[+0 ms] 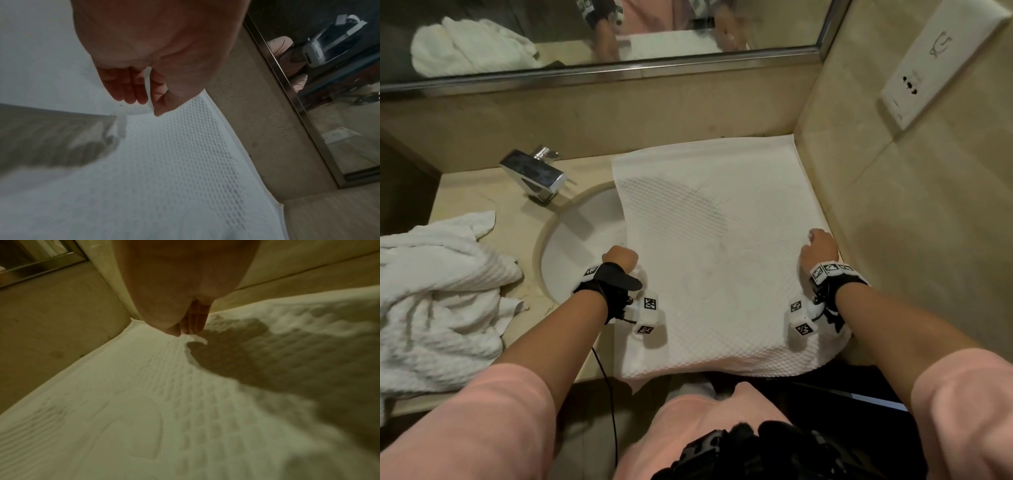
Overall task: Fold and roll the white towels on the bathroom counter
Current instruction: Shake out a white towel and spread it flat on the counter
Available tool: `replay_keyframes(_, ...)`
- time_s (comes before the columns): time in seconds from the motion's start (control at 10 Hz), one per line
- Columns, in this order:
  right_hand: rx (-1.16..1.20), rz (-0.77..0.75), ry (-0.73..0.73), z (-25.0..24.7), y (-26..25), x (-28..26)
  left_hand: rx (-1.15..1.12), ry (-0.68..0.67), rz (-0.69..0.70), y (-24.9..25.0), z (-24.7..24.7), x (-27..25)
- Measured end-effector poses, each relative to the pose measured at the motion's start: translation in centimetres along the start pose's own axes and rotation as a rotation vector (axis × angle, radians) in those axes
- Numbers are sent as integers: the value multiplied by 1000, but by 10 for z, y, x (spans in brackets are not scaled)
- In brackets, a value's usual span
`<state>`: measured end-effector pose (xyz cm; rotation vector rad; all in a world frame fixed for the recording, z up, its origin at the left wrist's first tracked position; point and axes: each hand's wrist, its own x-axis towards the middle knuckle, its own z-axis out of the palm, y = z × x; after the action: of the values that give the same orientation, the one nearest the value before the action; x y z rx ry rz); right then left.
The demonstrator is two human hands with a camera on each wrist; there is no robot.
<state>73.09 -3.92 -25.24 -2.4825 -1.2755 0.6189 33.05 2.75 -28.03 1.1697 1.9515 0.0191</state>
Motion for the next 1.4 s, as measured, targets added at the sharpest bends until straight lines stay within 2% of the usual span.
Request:
replay_keyframes(0.1,-53,41,-91,0,-14,19,-81,-37,17,16,-1,7)
replay_keyframes(0.2,-43,150,-169,-7,-21,40,-144,-75,17,22,4,22)
replay_keyframes(0.3,-1,247,-192,-13,-18,51,-191,-97,19,26,8,25)
replay_keyframes(0.4,158,238,-59,-7,-10,45,-221,-118,19,28,12,23)
replay_keyframes(0.5,370,237,151,6,0,27,-238,-123,19,27,16,19)
replay_keyframes(0.6,495,338,249,14,16,4,-290,-109,7,21,21,5)
replay_keyframes(0.7,573,445,341,17,38,-21,-348,-108,-2,9,27,-18)
replay_keyframes(0.8,616,524,456,17,57,-67,-400,-52,-21,-8,34,-44)
replay_keyframes(0.9,551,538,514,22,75,-101,-500,54,-40,-28,39,-70)
replay_keyframes(1.0,561,569,494,26,95,-127,-626,167,-4,-43,45,-97)
replay_keyframes(1.1,657,591,404,37,113,-148,-657,275,-40,-58,53,-120)
replay_keyframes(1.2,862,526,247,46,122,-165,-665,326,-69,-77,59,-146)
replay_keyframes(1.3,969,469,168,49,126,-167,-624,325,-157,-91,60,-169)
replay_keyframes(1.4,1012,466,114,49,128,-164,-275,259,-183,-102,64,-199)
